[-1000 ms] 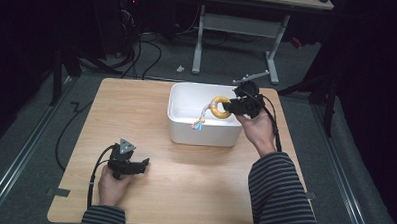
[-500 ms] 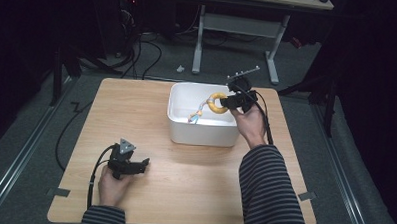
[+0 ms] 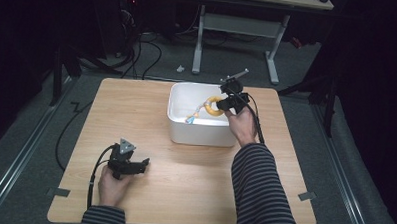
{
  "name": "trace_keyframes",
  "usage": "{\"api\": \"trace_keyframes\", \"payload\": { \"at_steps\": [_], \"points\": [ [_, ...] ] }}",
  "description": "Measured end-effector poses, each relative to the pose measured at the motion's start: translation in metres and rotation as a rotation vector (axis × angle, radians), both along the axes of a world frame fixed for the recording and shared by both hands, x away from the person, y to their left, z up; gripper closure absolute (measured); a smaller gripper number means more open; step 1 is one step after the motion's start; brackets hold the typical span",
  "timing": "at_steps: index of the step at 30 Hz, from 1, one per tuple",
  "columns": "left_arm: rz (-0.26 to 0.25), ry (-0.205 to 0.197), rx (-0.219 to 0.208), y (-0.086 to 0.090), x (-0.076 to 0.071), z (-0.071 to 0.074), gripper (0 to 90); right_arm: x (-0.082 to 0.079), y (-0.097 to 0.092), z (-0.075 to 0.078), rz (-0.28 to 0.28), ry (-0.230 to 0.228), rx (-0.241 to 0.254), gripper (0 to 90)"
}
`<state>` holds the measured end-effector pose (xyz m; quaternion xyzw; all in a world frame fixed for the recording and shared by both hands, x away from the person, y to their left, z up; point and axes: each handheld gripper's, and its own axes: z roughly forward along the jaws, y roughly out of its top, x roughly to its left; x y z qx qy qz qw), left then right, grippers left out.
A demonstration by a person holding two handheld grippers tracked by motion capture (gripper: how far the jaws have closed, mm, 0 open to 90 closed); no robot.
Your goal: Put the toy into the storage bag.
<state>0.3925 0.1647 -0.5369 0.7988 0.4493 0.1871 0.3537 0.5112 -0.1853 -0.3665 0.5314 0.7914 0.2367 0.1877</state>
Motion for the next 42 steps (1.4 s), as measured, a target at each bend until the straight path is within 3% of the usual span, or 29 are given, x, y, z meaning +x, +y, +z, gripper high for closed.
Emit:
{"api": "trace_keyframes", "payload": {
  "at_steps": [7,26,42],
  "points": [
    [-0.003,0.001,0.003,0.0,0.0,0.0,18.4,0.002,0.006,-0.01,0.01,0.031,-0.005,67.7],
    [-0.001,0.0,0.0,0.0,0.0,0.0,18.4,-0.013,0.0,-0.02,0.069,0.094,-0.011,67.5],
    [-0.001,0.0,0.0,0.0,0.0,0.0,18.4,-0.015,0.0,-0.022,0.083,0.117,0.031,66.9]
  ]
}}
